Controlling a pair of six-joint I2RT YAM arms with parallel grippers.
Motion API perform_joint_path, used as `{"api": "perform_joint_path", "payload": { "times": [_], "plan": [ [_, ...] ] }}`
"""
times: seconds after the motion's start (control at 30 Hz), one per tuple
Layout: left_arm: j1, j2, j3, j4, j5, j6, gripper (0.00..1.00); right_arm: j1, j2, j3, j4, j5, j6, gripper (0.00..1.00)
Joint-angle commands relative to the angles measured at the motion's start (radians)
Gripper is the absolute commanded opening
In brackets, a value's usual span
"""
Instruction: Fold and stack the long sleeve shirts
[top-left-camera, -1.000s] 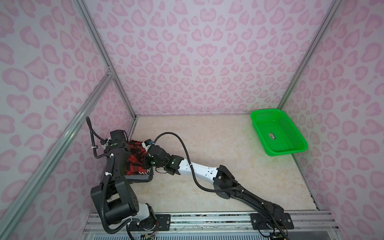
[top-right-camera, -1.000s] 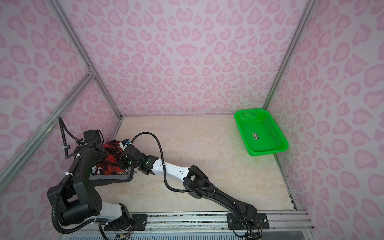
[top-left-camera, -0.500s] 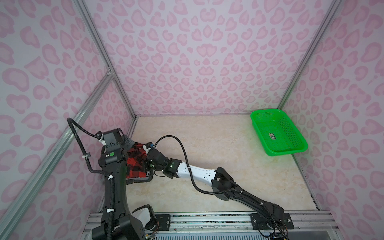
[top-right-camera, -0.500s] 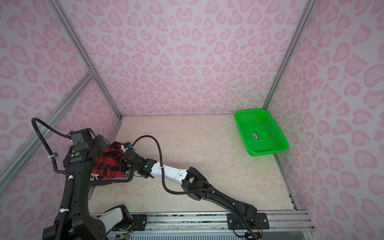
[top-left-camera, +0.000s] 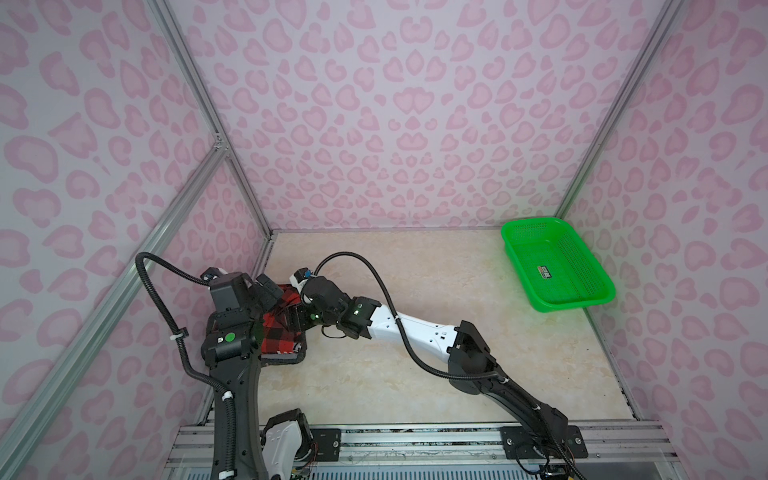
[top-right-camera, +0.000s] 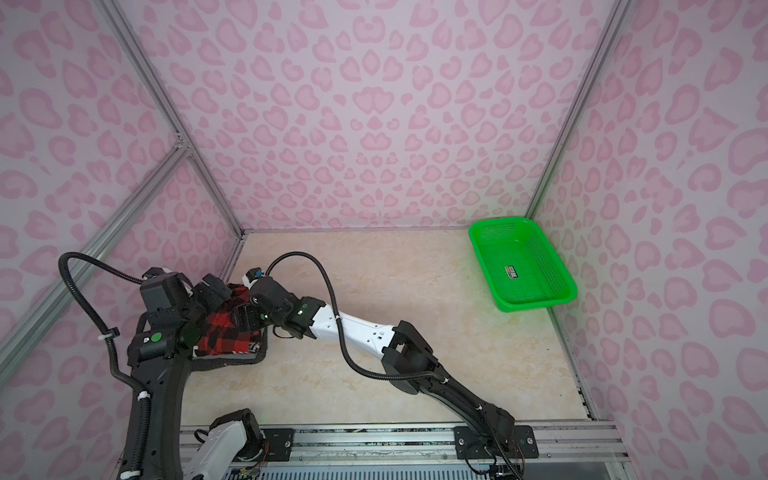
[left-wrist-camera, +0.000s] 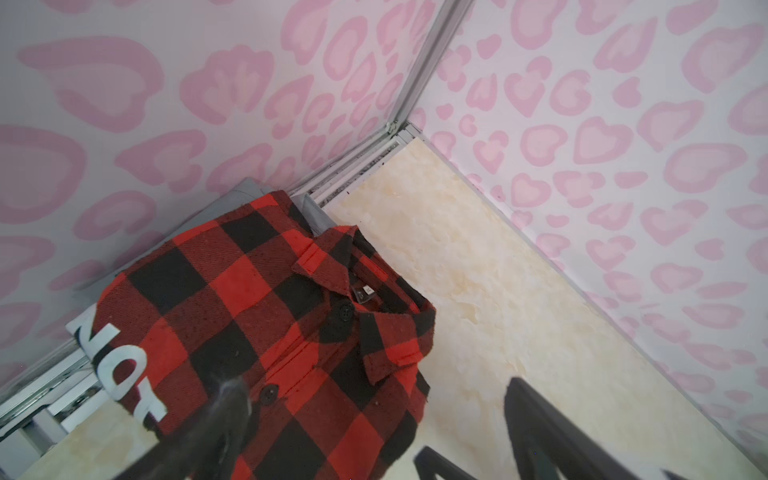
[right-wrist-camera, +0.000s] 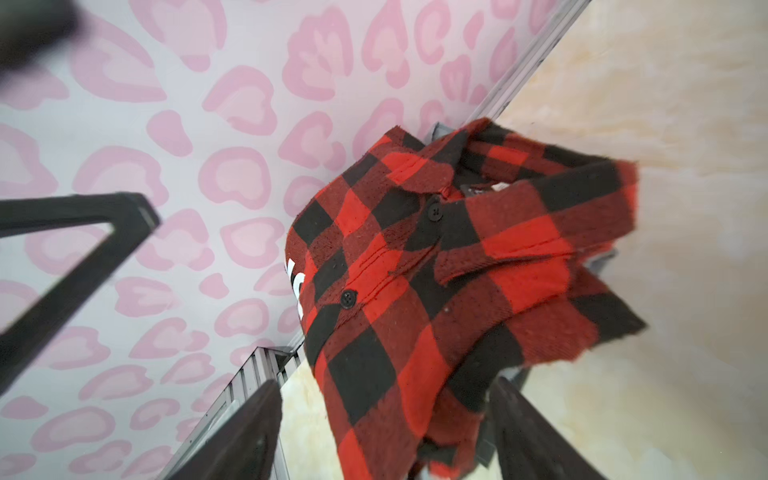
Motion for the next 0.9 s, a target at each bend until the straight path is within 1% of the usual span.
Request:
{"api": "perform_joint_path", "payload": {
  "times": [0.0, 0.07, 0.13, 0.2, 0.27, 0.33, 0.4, 0.43, 0.5, 0.6, 0.63, 0.67, 0.73, 0.8, 0.87],
  "plan": [
    [-0.003, -0.022, -0.009, 0.045, 0.064, 0.001, 0.97, -0.029, -0.083, -0.062, -0.01, 0.038, -0.065, 0.8],
    [-0.014, -0.036, -0.017, 0.069, 0.11, 0.005, 0.97, -0.037, -0.149, -0.084, -0.067, 0.079, -0.114, 0.82],
    [-0.036, -0.05, -0.032, 0.097, 0.125, 0.015, 0.97, -0.034, -0.237, -0.136, -0.091, 0.163, -0.184, 0.83],
    [-0.06, -0.064, -0.06, 0.134, 0.136, 0.019, 0.97, -0.039, -0.341, -0.219, -0.093, 0.229, -0.245, 0.84],
    [-0.077, -0.082, -0.1, 0.188, 0.162, 0.003, 0.97, -0.064, -0.466, -0.322, -0.099, 0.271, -0.278, 0.84],
    [-0.112, -0.097, -0.15, 0.247, 0.142, -0.001, 0.97, -0.109, -0.6, -0.441, -0.103, 0.289, -0.283, 0.84],
    [-0.162, -0.099, -0.184, 0.273, 0.095, 0.046, 0.97, -0.164, -0.755, -0.601, -0.073, 0.31, -0.293, 0.86],
    [-0.19, -0.101, -0.2, 0.284, 0.057, 0.069, 0.97, -0.193, -0.845, -0.702, -0.044, 0.338, -0.303, 0.97],
    [-0.213, -0.103, -0.243, 0.315, 0.006, 0.085, 0.97, -0.275, -1.012, -0.911, 0.01, 0.389, -0.297, 0.98],
    [-0.212, -0.085, -0.308, 0.395, -0.016, 0.136, 0.97, -0.447, -1.187, -1.115, 0.01, 0.342, -0.262, 0.98],
    [-0.214, -0.07, -0.32, 0.419, -0.032, 0.143, 0.97, -0.491, -1.224, -1.165, 0.002, 0.354, -0.258, 0.98],
    [-0.212, -0.046, -0.336, 0.459, -0.02, 0.159, 0.97, -0.537, -1.259, -1.217, -0.014, 0.374, -0.247, 0.98],
    [-0.213, 0.004, -0.371, 0.554, 0.008, 0.182, 0.97, -0.634, -1.294, -1.307, -0.017, 0.362, -0.264, 0.98],
    [-0.217, 0.067, -0.4, 0.646, 0.036, 0.175, 0.97, -0.717, -1.319, -1.404, 0.017, 0.39, -0.271, 0.98],
    [-0.237, 0.087, -0.436, 0.738, 0.002, 0.164, 0.97, -0.789, -1.34, -1.496, 0.087, 0.408, -0.289, 0.98]
  ]
}}
